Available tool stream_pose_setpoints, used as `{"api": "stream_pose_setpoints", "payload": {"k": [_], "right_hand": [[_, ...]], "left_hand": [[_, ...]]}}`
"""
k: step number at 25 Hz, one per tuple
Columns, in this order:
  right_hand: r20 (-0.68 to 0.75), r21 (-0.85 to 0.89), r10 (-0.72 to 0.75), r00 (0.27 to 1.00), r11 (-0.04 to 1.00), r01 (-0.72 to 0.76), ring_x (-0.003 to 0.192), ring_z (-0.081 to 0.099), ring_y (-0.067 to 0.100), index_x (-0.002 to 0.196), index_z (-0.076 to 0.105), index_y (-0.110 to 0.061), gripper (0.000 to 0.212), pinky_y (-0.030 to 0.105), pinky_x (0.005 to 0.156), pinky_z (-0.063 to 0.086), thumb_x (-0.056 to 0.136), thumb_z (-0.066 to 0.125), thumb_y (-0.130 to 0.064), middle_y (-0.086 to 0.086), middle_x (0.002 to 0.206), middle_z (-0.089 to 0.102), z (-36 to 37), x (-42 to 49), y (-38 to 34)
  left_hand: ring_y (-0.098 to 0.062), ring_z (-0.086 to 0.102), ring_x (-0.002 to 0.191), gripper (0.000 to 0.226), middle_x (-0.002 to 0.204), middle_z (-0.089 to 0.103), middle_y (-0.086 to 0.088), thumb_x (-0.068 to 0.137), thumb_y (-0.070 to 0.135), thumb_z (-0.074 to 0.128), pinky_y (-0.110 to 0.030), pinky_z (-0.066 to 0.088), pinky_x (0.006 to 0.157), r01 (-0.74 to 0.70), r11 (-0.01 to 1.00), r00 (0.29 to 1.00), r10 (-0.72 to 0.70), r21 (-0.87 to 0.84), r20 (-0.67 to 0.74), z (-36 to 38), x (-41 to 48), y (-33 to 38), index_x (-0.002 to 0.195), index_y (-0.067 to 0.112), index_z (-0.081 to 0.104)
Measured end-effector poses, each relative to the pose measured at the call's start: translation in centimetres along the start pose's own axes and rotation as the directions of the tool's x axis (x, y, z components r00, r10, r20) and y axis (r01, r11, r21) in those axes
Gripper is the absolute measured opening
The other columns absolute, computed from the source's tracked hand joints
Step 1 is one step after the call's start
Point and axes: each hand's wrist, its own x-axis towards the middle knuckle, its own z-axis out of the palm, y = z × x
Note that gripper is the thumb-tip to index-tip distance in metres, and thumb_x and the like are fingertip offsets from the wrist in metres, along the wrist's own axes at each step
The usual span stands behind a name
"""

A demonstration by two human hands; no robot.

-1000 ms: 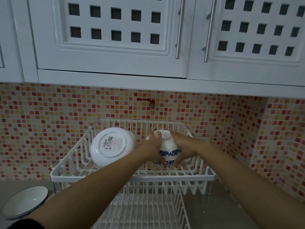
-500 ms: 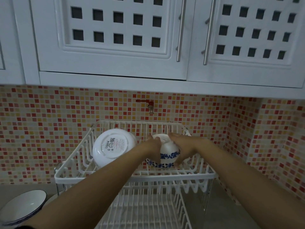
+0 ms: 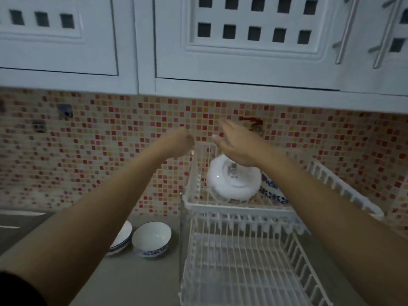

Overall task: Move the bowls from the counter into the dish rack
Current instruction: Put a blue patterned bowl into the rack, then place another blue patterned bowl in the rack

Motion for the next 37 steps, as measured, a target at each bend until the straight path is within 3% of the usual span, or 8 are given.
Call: {"api": "stream_pose_setpoints", "payload": {"k": [8, 14, 17, 20, 26, 30, 34, 37], "right_hand": [[0.133, 0.054, -0.057, 0.989, 0.997, 0.05, 0.145, 0.017, 0.028, 0.15, 0.014, -0.006, 0.067, 0.04, 0.116, 0.02, 0.099, 0.026, -0.047, 0.012, 0.158, 0.015, 11.5, 7.8, -18.3], [0.408, 0.191, 0.212, 0.888, 0.931, -0.31, 0.126, 0.044, 0.033, 0.139, 0.034, -0.001, 0.057, 0.041, 0.099, 0.041, 0.098, 0.033, -0.042, 0.017, 0.142, 0.039, 27.2, 10.1, -24.0], [0.578, 0.242, 0.41, 0.705, 0.739, -0.629, 0.121, 0.051, 0.032, 0.133, 0.043, 0.0, 0.058, 0.038, 0.096, 0.044, 0.096, 0.04, -0.045, 0.016, 0.136, 0.05, 34.6, 8.6, -26.5], [0.683, 0.274, 0.49, 0.541, 0.514, -0.813, 0.126, 0.049, 0.031, 0.137, 0.039, 0.0, 0.061, 0.035, 0.1, 0.041, 0.096, 0.041, -0.045, 0.015, 0.14, 0.049, 40.1, 7.8, -28.2], [0.742, 0.427, 0.532, 0.408, 0.093, -0.899, 0.107, 0.064, 0.03, 0.137, 0.042, -0.006, 0.093, 0.042, 0.092, 0.053, 0.074, 0.03, -0.073, 0.011, 0.134, 0.054, 51.6, 8.8, -27.9], [0.823, 0.425, 0.438, 0.362, -0.05, -0.904, 0.078, 0.067, 0.031, 0.123, 0.04, 0.007, 0.04, 0.036, 0.074, 0.057, 0.092, 0.043, -0.017, 0.018, 0.112, 0.056, 49.8, 9.6, -28.2], [0.77, 0.411, 0.488, 0.412, 0.115, -0.904, 0.107, 0.059, 0.035, 0.125, 0.04, 0.012, 0.049, 0.034, 0.093, 0.048, 0.087, 0.045, -0.02, 0.022, 0.12, 0.056, 47.5, 9.4, -28.8], [0.677, 0.504, 0.501, 0.539, 0.218, -0.835, 0.094, 0.056, 0.031, 0.124, 0.04, 0.007, 0.036, 0.026, 0.069, 0.052, 0.091, 0.044, -0.006, 0.021, 0.127, 0.054, 42.9, 9.1, -28.8]], "left_hand": [[-0.03, 0.057, 0.106, 0.037, 0.13, 0.051, -0.022, 0.101, 0.021, 0.03, -0.035, 0.046, 0.085, 0.3, 0.932, 0.943, -0.321, 0.205, 0.082, -1.6, -2.3, -21.6, 0.127, 0.001, 0.048], [-0.035, 0.042, 0.131, 0.049, 0.127, 0.049, -0.02, 0.103, 0.024, 0.024, -0.038, 0.034, 0.107, 0.368, 0.902, 0.845, -0.426, 0.226, 0.323, 5.4, -2.9, -35.0, 0.135, -0.009, 0.038], [-0.035, 0.039, 0.134, 0.047, 0.144, 0.04, -0.023, 0.103, 0.022, 0.022, -0.038, 0.031, 0.11, 0.402, 0.893, 0.802, -0.45, 0.202, 0.393, 10.4, -3.5, -39.3, 0.138, -0.006, 0.037], [-0.035, 0.047, 0.126, 0.046, 0.139, 0.047, -0.023, 0.102, 0.024, 0.023, -0.037, 0.038, 0.105, 0.481, 0.862, 0.757, -0.501, 0.162, 0.421, 15.8, -3.7, -43.3, 0.134, -0.004, 0.042], [-0.037, 0.056, 0.115, 0.053, 0.124, 0.058, -0.026, 0.098, 0.037, 0.032, -0.037, 0.046, 0.097, 0.731, 0.676, 0.636, -0.624, -0.095, 0.454, 23.6, -3.3, -47.1, 0.12, -0.007, 0.051], [-0.04, 0.054, 0.114, 0.026, 0.123, 0.054, -0.03, 0.092, 0.012, 0.043, -0.036, 0.048, 0.091, 0.773, 0.603, 0.621, -0.656, -0.197, 0.429, 25.5, -2.8, -47.4, 0.11, -0.008, 0.049], [-0.042, 0.061, 0.1, 0.026, 0.114, 0.057, -0.028, 0.084, 0.011, 0.051, -0.047, 0.057, 0.082, 0.77, 0.567, 0.638, -0.672, -0.293, 0.376, 24.0, -3.5, -47.9, 0.104, -0.006, 0.048], [-0.037, 0.065, 0.08, 0.019, 0.105, 0.059, -0.022, 0.087, 0.013, 0.051, -0.042, 0.061, 0.055, 0.713, 0.603, 0.701, -0.622, -0.357, 0.349, 19.1, -3.6, -47.3, 0.1, 0.001, 0.045]]}}
